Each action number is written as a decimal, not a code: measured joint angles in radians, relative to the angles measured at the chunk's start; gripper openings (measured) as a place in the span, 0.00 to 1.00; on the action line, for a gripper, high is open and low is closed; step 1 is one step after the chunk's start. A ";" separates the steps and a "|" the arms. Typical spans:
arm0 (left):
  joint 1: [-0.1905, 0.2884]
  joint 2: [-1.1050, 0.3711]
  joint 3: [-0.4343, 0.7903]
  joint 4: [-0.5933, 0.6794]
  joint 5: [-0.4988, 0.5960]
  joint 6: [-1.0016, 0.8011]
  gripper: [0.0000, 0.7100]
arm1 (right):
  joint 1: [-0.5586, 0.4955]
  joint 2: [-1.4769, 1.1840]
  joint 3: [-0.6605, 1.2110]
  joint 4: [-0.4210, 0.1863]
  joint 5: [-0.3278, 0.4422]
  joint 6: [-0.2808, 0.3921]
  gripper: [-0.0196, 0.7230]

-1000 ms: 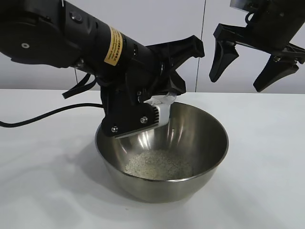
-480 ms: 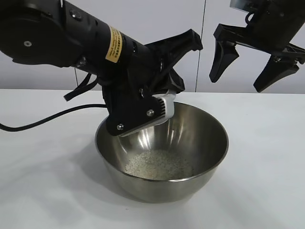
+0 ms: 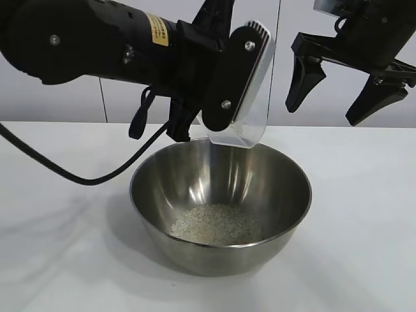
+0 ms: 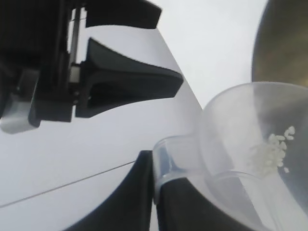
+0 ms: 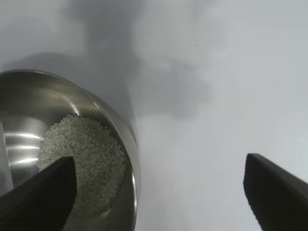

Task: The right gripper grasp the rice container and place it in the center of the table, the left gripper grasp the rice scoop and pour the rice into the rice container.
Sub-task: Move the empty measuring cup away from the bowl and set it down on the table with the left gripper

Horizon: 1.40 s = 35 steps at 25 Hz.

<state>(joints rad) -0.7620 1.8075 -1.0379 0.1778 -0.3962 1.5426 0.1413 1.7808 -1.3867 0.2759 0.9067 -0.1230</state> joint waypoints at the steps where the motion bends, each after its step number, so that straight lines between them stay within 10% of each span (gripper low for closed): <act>1: 0.000 0.000 0.000 -0.025 -0.001 -0.005 0.01 | 0.000 0.000 0.000 0.000 0.000 0.000 0.90; 13: 0.000 -0.001 0.050 -0.448 -0.334 -0.506 0.01 | 0.000 0.000 0.000 0.000 -0.001 0.000 0.90; 24: 0.000 -0.001 0.070 -0.473 -0.493 -1.143 0.01 | 0.000 0.000 0.000 0.000 -0.001 0.000 0.90; 35: 0.072 -0.014 0.248 -0.461 -0.677 -1.255 0.01 | 0.000 0.000 0.000 0.000 -0.015 0.000 0.90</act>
<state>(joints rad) -0.6897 1.7938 -0.7904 -0.2834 -1.0734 0.2880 0.1413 1.7808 -1.3867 0.2759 0.8921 -0.1230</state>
